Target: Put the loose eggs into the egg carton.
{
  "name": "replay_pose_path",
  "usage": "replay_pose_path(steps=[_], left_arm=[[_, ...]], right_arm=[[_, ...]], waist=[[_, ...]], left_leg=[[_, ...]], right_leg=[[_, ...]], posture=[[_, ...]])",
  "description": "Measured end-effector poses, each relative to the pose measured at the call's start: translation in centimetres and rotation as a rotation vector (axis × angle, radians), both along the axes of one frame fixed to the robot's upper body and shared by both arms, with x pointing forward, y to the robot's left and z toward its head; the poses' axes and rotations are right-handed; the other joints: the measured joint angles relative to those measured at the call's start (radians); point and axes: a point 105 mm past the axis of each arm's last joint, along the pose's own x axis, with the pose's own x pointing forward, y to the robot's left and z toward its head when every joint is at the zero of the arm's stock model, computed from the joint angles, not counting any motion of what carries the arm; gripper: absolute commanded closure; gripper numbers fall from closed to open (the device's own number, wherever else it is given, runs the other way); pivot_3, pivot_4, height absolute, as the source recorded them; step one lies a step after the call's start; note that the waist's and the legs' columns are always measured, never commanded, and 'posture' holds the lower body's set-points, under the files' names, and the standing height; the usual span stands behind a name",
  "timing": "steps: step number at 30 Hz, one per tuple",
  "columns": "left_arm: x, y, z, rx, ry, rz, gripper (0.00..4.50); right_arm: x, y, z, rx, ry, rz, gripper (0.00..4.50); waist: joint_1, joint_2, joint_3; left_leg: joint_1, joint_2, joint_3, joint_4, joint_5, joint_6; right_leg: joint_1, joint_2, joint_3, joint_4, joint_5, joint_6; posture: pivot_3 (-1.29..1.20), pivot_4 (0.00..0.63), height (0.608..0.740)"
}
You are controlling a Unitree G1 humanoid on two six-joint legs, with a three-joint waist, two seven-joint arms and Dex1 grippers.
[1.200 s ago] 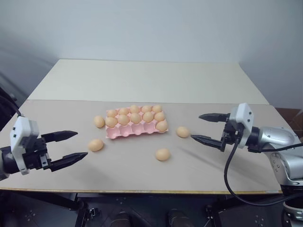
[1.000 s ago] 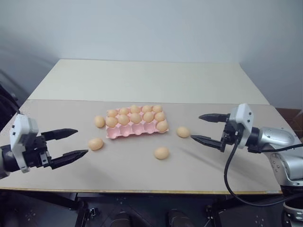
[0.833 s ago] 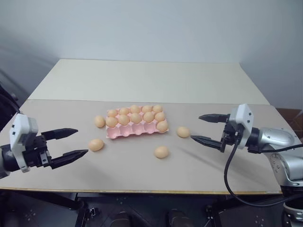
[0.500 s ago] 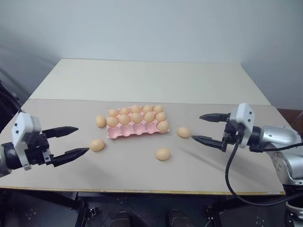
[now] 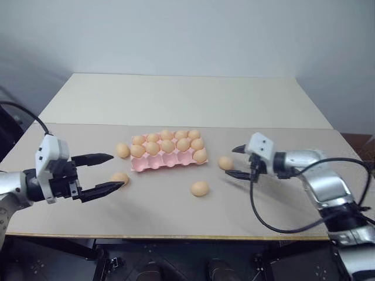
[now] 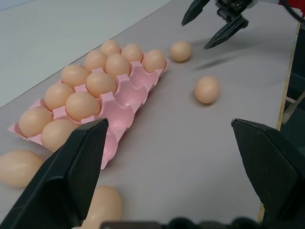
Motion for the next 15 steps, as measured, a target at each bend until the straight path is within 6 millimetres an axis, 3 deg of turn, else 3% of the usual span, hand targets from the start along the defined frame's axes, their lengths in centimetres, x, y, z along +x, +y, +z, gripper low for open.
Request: replay_pose_path(steps=[4, 6, 11, 15], left_arm=[[-0.1, 0.0, -0.1, 0.001, 0.005, 0.001, 0.00], [-0.2, 0.1, -0.3, 0.001, 0.013, 0.003, 0.00], [-0.5, 0.4, -0.3, 0.006, 0.008, 0.019, 0.00], [-0.6, 0.5, 0.1, 0.006, -0.012, 0.031, 0.00]], right_arm=[[1.6, 0.4, -1.9, -0.058, 0.040, -0.038, 0.03], [2.0, 0.5, -2.5, -0.076, 0.049, -0.044, 0.42], [2.5, 0.7, -2.5, -0.078, 0.044, -0.047, 2.00], [1.9, 1.5, -0.2, -0.028, -0.015, -0.002, 2.00]], waist=[[0.002, 0.000, 0.000], [0.002, 0.000, 0.000], [0.001, 0.000, 0.000], [0.002, 0.001, 0.000]], left_leg=[[-0.008, 0.000, 0.002, 0.001, 0.000, 0.000], [-0.011, 0.000, 0.002, 0.001, 0.000, -0.001], [-0.009, 0.000, 0.002, 0.001, 0.001, -0.001], [-0.009, 0.000, 0.002, 0.001, 0.001, -0.001]], right_leg=[[-0.011, 0.000, 0.001, 0.004, 0.000, 0.000], [-0.014, 0.000, 0.002, 0.005, 0.000, 0.000], [-0.013, 0.000, 0.002, 0.007, 0.000, 0.000], [-0.013, 0.000, 0.002, 0.007, 0.000, 0.000]], posture=[[0.00, 0.150, 0.740], [0.00, 0.150, 0.740], [0.00, 0.150, 0.740], [0.00, 0.150, 0.740]])
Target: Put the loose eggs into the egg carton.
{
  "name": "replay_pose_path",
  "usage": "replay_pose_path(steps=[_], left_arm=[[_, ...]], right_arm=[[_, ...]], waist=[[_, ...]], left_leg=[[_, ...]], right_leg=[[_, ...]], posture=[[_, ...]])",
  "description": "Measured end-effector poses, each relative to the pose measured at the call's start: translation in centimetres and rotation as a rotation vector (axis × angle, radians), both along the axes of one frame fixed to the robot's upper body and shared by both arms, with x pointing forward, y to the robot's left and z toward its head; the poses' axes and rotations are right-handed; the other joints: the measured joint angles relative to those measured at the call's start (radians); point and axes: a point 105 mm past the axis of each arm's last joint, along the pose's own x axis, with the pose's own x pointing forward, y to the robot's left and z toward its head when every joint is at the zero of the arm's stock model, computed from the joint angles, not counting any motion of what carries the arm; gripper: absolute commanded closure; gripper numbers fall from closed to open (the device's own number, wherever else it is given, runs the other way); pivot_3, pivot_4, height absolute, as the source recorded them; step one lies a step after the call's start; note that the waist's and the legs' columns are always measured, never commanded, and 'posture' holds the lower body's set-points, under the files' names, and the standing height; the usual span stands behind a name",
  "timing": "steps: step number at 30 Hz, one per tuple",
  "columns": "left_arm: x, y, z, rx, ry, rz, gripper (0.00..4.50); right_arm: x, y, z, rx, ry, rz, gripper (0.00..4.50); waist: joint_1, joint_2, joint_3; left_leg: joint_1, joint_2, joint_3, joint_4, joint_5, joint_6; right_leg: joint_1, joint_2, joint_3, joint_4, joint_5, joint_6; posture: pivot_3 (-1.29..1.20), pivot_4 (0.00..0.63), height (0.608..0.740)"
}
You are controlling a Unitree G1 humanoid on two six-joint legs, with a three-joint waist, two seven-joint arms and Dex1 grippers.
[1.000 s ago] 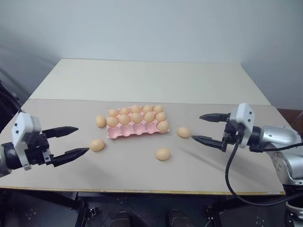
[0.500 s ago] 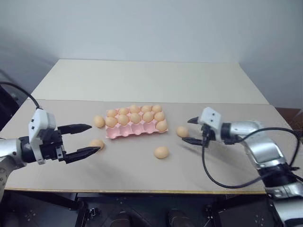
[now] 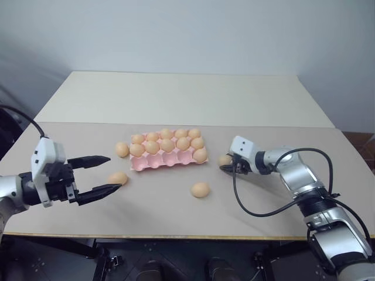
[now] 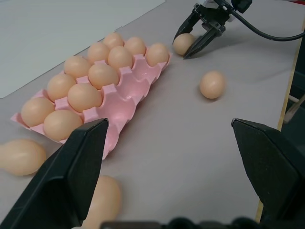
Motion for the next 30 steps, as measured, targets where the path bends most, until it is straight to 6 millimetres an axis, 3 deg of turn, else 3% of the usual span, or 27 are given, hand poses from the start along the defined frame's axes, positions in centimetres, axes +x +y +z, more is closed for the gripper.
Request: replay_pose_path(steps=[4, 7, 10, 16, 17, 22, 26, 30], left_arm=[[-0.1, 0.1, 0.5, -0.022, -0.016, 0.005, 0.00], [0.0, -0.1, 1.4, -0.051, -0.048, -0.004, 0.00], [0.0, -0.2, 1.6, -0.065, -0.054, -0.007, 0.00], [0.0, -0.2, 1.8, -0.083, -0.055, -0.005, 0.00], [0.0, -0.2, 1.8, -0.083, -0.055, -0.003, 0.00], [-0.1, -0.1, 1.7, -0.082, -0.051, 0.004, 0.00], [-0.1, 0.0, 1.7, -0.081, -0.052, 0.003, 0.00], [0.2, 0.7, 1.5, -0.089, -0.045, 0.015, 0.00]], right_arm=[[-0.9, 2.2, 3.4, 0.078, -0.076, 0.083, 2.00], [-1.1, 5.7, 4.6, 0.133, -0.100, 0.161, 2.00], [-1.0, 8.5, 4.4, 0.139, -0.094, 0.210, 2.00], [0.3, 11.1, 2.7, 0.142, -0.060, 0.184, 2.00], [0.5, 11.4, 2.5, 0.141, -0.057, 0.178, 1.59], [0.9, 11.7, 2.6, 0.150, -0.061, 0.156, 0.04], [0.1, 10.7, 5.1, 0.204, -0.089, 0.176, 0.01], [-1.8, 7.1, 7.0, 0.266, -0.102, 0.192, 0.01]], waist=[[-0.006, 0.000, 0.000], [-0.017, 0.000, 0.000], [-0.021, 0.000, 0.000], [-0.018, 0.000, 0.000], [-0.019, 0.000, 0.000], [-0.020, 0.000, 0.000], [-0.015, 0.000, 0.000], [-0.007, 0.000, 0.000]], left_leg=[[0.001, 0.000, 0.000, 0.000, 0.000, 0.000], [0.002, 0.000, 0.000, 0.000, 0.000, 0.000], [0.001, 0.000, 0.000, 0.000, 0.000, 0.000], [0.000, 0.000, 0.000, 0.000, 0.001, -0.001], [0.001, 0.000, 0.000, 0.000, 0.001, -0.001], [0.000, 0.000, 0.000, 0.000, 0.001, -0.002], [0.000, 0.000, 0.000, 0.000, 0.001, -0.002], [0.000, 0.000, 0.000, 0.000, 0.001, -0.002]], right_leg=[[0.001, 0.000, 0.000, 0.000, 0.000, 0.000], [0.001, 0.000, 0.000, 0.002, 0.000, 0.000], [0.000, 0.000, 0.000, 0.002, 0.000, 0.000], [0.000, 0.000, 0.000, 0.002, 0.000, 0.000], [0.000, 0.000, 0.000, 0.002, 0.000, 0.000], [-0.001, 0.000, 0.000, 0.003, 0.000, 0.000], [-0.001, 0.000, 0.000, 0.002, 0.000, 0.000], [0.000, 0.000, -0.001, 0.001, 0.000, 0.000]], posture=[[0.00, 0.150, 0.740], [0.00, 0.150, 0.740], [0.00, 0.150, 0.740], [0.00, 0.150, 0.740], [0.00, 0.150, 0.740], [0.00, 0.150, 0.740], [0.00, 0.150, 0.740], [0.00, 0.150, 0.740]])
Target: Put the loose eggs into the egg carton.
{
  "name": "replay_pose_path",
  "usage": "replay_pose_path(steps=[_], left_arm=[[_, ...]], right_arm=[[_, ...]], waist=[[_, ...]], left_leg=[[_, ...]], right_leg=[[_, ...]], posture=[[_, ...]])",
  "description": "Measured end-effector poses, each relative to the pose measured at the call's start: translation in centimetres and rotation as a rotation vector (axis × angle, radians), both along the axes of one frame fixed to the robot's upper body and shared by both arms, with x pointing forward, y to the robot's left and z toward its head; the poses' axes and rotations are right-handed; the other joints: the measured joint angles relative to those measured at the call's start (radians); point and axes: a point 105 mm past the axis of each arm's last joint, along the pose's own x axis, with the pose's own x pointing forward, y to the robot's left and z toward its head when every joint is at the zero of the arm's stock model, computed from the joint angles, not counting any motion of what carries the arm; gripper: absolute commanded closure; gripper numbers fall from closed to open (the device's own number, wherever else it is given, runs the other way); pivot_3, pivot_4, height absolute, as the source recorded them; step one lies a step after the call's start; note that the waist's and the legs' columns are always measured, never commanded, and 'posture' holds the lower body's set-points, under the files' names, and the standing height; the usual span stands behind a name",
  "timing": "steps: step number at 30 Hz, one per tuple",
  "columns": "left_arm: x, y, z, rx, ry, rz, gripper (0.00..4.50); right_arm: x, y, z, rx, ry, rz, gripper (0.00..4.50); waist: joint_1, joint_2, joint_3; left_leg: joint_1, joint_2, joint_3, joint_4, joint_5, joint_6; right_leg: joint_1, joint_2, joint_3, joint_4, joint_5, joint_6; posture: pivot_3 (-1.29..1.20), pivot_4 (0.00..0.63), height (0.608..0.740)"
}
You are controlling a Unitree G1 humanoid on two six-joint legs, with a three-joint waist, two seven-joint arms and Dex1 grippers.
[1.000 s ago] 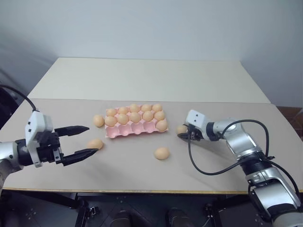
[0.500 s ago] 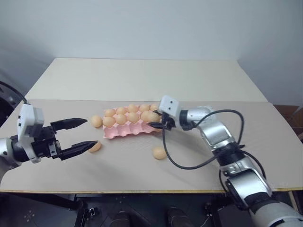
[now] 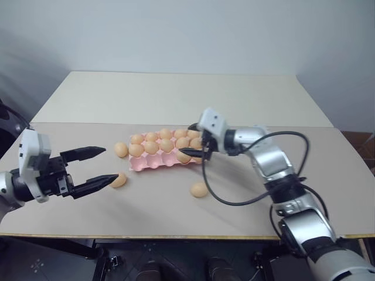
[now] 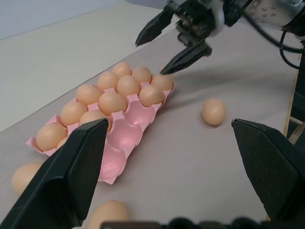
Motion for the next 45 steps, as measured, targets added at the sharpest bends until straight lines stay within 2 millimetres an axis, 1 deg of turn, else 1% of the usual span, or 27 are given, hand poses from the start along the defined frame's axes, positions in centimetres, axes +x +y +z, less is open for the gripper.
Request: replay_pose_path(steps=[3, 6, 8, 11, 13, 15, 18, 20, 22, 24, 26, 29, 31, 32, 34, 36, 37, 39, 40, 42, 44, 45], left_arm=[[-0.1, 1.1, -0.2, 0.016, -0.002, 0.002, 0.00], [-0.4, 3.0, -0.4, 0.050, 0.008, 0.010, 0.00], [-0.6, 4.3, -0.3, 0.065, 0.022, 0.032, 0.00], [-0.8, 5.1, -0.6, 0.085, 0.046, 0.024, 0.00], [-0.9, 5.3, -0.7, 0.082, 0.049, 0.024, 0.00], [-0.9, 5.3, -0.7, 0.083, 0.049, 0.016, 0.00], [-1.0, 5.2, -0.7, 0.084, 0.050, 0.007, 0.00], [-1.0, 5.0, -0.7, 0.086, 0.048, -0.001, 0.00], [-1.1, 4.5, -0.8, 0.080, 0.040, -0.016, 0.00], [-1.2, 3.6, -1.1, 0.078, 0.039, -0.045, 0.00], [-1.2, 3.1, -1.3, 0.079, 0.042, -0.055, 0.00], [-1.1, 2.3, -1.5, 0.064, 0.051, -0.070, 0.00], [-1.1, 2.0, -1.6, 0.062, 0.056, -0.081, 0.00], [-1.0, 1.8, -1.6, 0.063, 0.055, -0.085, 0.00], [-1.0, 1.6, -1.5, 0.064, 0.052, -0.086, 0.00], [-1.0, 1.6, -1.5, 0.060, 0.058, -0.084, 0.00], [-1.0, 1.6, -1.6, 0.058, 0.063, -0.083, 0.00], [-1.1, 1.5, -1.6, 0.056, 0.067, -0.084, 0.00], [-1.1, 1.5, -1.6, 0.056, 0.065, -0.085, 0.00], [-1.2, 1.3, -1.5, 0.060, 0.062, -0.087, 0.00], [-1.3, 1.2, -1.5, 0.064, 0.063, -0.084, 0.00], [-1.3, 1.2, -1.6, 0.065, 0.065, -0.083, 0.00]], right_arm=[[-2.0, -3.5, 0.0, 0.023, 0.028, 0.016, 0.01], [-5.4, -7.7, -0.5, -0.003, 0.080, 0.070, 0.01], [-7.1, -9.8, -0.6, -0.024, 0.115, 0.099, 0.01], [-8.8, -11.7, -0.5, -0.057, 0.126, 0.127, 0.01], [-9.1, -12.1, -0.8, -0.067, 0.132, 0.124, 0.01], [-9.1, -12.1, -0.8, -0.058, 0.134, 0.124, 0.01], [-9.2, -11.6, -0.7, -0.058, 0.118, 0.128, 0.01], [-9.3, -10.7, -1.0, -0.051, 0.111, 0.148, 0.01], [-9.2, -9.2, -1.8, -0.044, 0.116, 0.176, 0.01], [-9.2, -6.9, -3.2, -0.048, 0.130, 0.217, 0.01], [-8.9, -5.5, -4.4, -0.085, 0.120, 0.225, 0.01], [-7.9, -2.9, -5.6, -0.133, 0.077, 0.229, 0.01], [-7.2, -1.1, -6.8, -0.154, 0.076, 0.226, 0.01], [-6.9, -0.4, -7.7, -0.169, 0.083, 0.219, 0.01], [-6.2, 0.2, -9.5, -0.213, 0.097, 0.191, 0.01], [-5.6, 0.1, -10.3, -0.243, 0.113, 0.174, 0.37], [-5.4, 0.0, -10.4, -0.253, 0.112, 0.169, 0.55], [-5.0, -0.2, -10.5, -0.271, 0.103, 0.159, 1.15], [-4.9, -0.2, -10.6, -0.269, 0.106, 0.158, 1.54], [-5.0, 0.3, -10.6, -0.251, 0.116, 0.169, 2.21], [-5.1, 0.9, -10.1, -0.211, 0.128, 0.194, 2.51], [-5.1, 1.2, -9.6, -0.195, 0.128, 0.203, 2.53]], waist=[[0.005, 0.000, 0.000], [0.012, 0.000, 0.000], [0.009, 0.000, 0.000], [0.003, 0.000, 0.000], [-0.002, 0.000, 0.000], [-0.008, 0.000, 0.000], [-0.011, 0.000, 0.000], [-0.011, 0.000, 0.000], [-0.012, 0.000, 0.000], [-0.012, 0.000, 0.000], [-0.011, 0.000, 0.000], [-0.011, -0.001, 0.000], [-0.013, -0.001, 0.000], [-0.012, -0.001, 0.000], [-0.011, -0.001, 0.000], [-0.006, -0.001, 0.000], [-0.005, -0.001, 0.000], [-0.005, -0.001, 0.000], [-0.006, -0.001, 0.000], [-0.008, -0.001, 0.000], [-0.012, -0.001, 0.000], [-0.014, -0.001, 0.000]], left_leg=[[0.000, 0.000, 0.000, 0.000, 0.000, 0.000], [0.000, 0.000, 0.001, 0.000, 0.000, 0.000], [0.002, 0.000, 0.001, 0.000, 0.000, 0.000], [0.006, 0.000, 0.002, 0.000, 0.000, 0.000], [0.006, 0.000, 0.002, 0.000, 0.000, 0.000], [0.005, 0.000, 0.002, 0.000, 0.000, 0.000], [0.002, 0.001, 0.002, 0.000, 0.000, 0.000], [0.002, 0.000, 0.002, 0.000, 0.000, 0.000], [0.003, 0.001, 0.002, 0.000, 0.000, 0.000], [0.003, 0.000, 0.002, 0.000, 0.000, 0.000], [0.002, 0.000, 0.002, 0.000, 0.000, 0.000], [0.002, 0.000, 0.002, 0.000, 0.000, 0.000], [0.003, 0.000, 0.002, 0.000, 0.000, 0.000], [0.002, 0.000, 0.002, 0.000, 0.000, 0.000], [0.001, 0.000, 0.002, 0.000, 0.000, 0.000], [0.001, 0.000, 0.002, 0.000, 0.000, 0.000], [0.001, 0.000, 0.002, 0.000, 0.000, 0.000], [0.002, 0.000, 0.002, 0.000, 0.000, 0.000], [0.002, 0.000, 0.002, 0.000, 0.000, 0.000], [0.002, 0.000, 0.002, 0.000, 0.000, 0.000], [0.002, 0.000, 0.002, 0.000, 0.000, 0.000], [0.002, 0.000, 0.002, 0.000, 0.000, 0.000]], right_leg=[[0.000, 0.000, 0.000, -0.001, 0.000, 0.000], [0.000, 0.000, 0.000, -0.002, 0.000, 0.000], [0.001, 0.000, 0.001, -0.001, 0.000, 0.000], [0.004, 0.000, 0.001, 0.000, -0.001, 0.000], [0.004, 0.000, 0.001, 0.000, -0.001, 0.000], [0.003, 0.000, 0.002, 0.000, -0.001, 0.000], [0.001, 0.000, 0.002, 0.000, -0.001, 0.000], [0.001, 0.000, 0.002, 0.000, -0.001, 0.000], [0.002, 0.000, 0.002, 0.001, -0.001, 0.000], [0.001, 0.000, 0.002, 0.002, -0.001, 0.000], [0.000, 0.000, 0.002, 0.002, -0.001, 0.000], [0.000, 0.001, 0.002, 0.002, -0.001, 0.000], [0.000, 0.001, 0.002, 0.002, -0.001, 0.000], [0.000, 0.001, 0.002, 0.002, -0.001, 0.000], [0.000, 0.000, 0.002, 0.002, -0.001, 0.000], [0.000, 0.000, 0.002, 0.001, -0.001, 0.000], [0.000, 0.000, 0.002, 0.002, -0.001, 0.000], [0.000, 0.000, 0.002, 0.002, -0.001, 0.000], [0.000, 0.001, 0.002, 0.002, -0.001, 0.000], [0.000, 0.001, 0.002, 0.002, -0.001, 0.000], [0.000, 0.001, 0.002, 0.002, -0.001, 0.000], [0.000, 0.001, 0.002, 0.003, -0.001, 0.000]], posture=[[0.00, 0.150, 0.740], [0.00, 0.150, 0.740], [0.00, 0.150, 0.740], [0.00, 0.150, 0.740], [0.00, 0.150, 0.740], [0.00, 0.150, 0.740], [0.00, 0.150, 0.740], [0.00, 0.150, 0.740], [0.00, 0.150, 0.740], [0.00, 0.150, 0.740], [0.00, 0.150, 0.740], [0.00, 0.150, 0.740], [0.00, 0.150, 0.740], [0.00, 0.150, 0.740], [0.00, 0.150, 0.740], [0.00, 0.150, 0.740], [0.00, 0.150, 0.740], [0.00, 0.150, 0.740], [0.00, 0.150, 0.740], [0.00, 0.150, 0.740], [0.00, 0.150, 0.740], [0.00, 0.150, 0.740]])
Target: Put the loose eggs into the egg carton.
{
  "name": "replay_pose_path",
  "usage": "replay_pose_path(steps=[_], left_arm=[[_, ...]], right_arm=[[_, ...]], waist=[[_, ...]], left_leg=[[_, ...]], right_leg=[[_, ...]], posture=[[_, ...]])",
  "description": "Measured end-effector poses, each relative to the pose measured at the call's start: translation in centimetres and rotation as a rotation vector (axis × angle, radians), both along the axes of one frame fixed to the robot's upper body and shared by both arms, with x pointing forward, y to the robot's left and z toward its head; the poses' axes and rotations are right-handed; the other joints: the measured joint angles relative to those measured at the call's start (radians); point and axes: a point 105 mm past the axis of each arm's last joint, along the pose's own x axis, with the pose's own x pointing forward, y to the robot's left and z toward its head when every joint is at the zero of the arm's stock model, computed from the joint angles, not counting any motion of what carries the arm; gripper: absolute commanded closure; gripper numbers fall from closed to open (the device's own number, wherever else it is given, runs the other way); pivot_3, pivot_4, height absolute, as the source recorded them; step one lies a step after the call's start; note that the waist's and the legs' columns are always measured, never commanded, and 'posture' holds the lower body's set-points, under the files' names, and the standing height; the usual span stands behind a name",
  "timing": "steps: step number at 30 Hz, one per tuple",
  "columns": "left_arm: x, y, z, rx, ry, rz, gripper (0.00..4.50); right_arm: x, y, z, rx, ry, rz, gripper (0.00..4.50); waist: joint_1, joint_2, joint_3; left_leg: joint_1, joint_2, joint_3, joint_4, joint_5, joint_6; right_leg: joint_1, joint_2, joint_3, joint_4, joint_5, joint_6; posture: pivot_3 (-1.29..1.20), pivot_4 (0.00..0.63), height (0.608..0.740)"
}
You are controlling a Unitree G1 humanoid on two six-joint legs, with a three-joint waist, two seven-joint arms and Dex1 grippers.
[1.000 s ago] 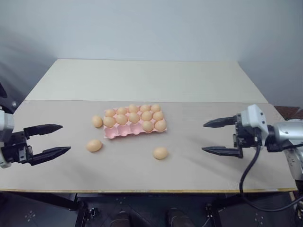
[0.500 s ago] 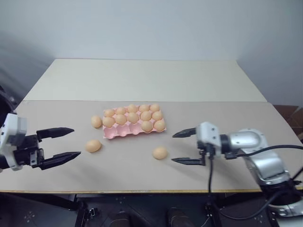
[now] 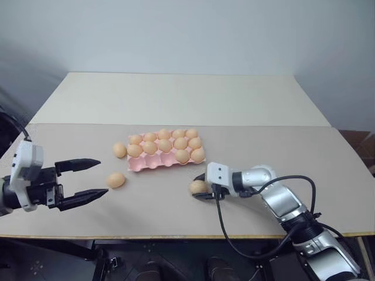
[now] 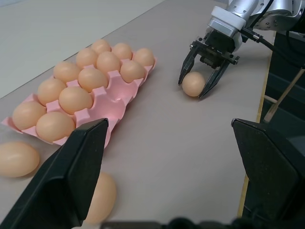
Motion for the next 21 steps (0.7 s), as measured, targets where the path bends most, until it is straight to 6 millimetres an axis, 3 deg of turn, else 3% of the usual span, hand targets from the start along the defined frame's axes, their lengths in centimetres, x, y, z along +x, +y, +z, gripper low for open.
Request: replay_pose_path(steps=[6, 12, 14, 19, 21], left_arm=[[-0.1, -0.1, 0.3, 0.007, -0.010, 0.013, 0.00], [-0.6, 0.1, 0.4, 0.009, -0.008, 0.035, 0.00], [-0.7, -0.1, 0.2, 0.008, -0.002, 0.034, 0.00], [-0.8, -0.2, 0.4, 0.010, -0.012, 0.036, 0.00], [-0.8, -0.2, 0.4, 0.010, -0.014, 0.038, 0.00]], right_arm=[[1.9, 5.7, 6.2, 0.211, -0.077, 0.014, 2.53], [6.3, 7.2, 4.9, 0.168, -0.087, -0.180, 2.53], [6.8, 7.5, 4.5, 0.149, -0.094, -0.203, 2.53], [7.0, 8.2, 4.1, 0.129, -0.108, -0.203, 0.87], [6.8, 8.0, 5.0, 0.155, -0.116, -0.202, 0.13]], waist=[[-0.006, 0.000, 0.000], [0.002, 0.000, 0.000], [0.001, 0.000, 0.000], [-0.002, 0.000, 0.000], [-0.001, 0.000, 0.000]], left_leg=[[0.001, 0.001, 0.000, 0.000, 0.000, 0.000], [-0.001, 0.001, 0.000, 0.000, 0.001, -0.001], [-0.001, 0.001, 0.000, 0.000, 0.001, -0.001], [-0.001, 0.001, 0.000, 0.000, 0.001, -0.001], [-0.001, 0.001, 0.000, 0.000, 0.001, -0.001]], right_leg=[[0.000, 0.001, 0.000, 0.002, 0.000, 0.000], [-0.001, 0.000, -0.001, 0.001, 0.000, -0.001], [-0.001, 0.000, -0.001, 0.001, 0.000, -0.001], [-0.001, 0.000, -0.001, 0.001, 0.000, -0.001], [-0.002, 0.000, -0.001, 0.001, 0.000, -0.001]], posture=[[0.00, 0.150, 0.740], [0.00, 0.150, 0.740], [0.00, 0.150, 0.740], [0.00, 0.150, 0.740], [0.00, 0.150, 0.740]])
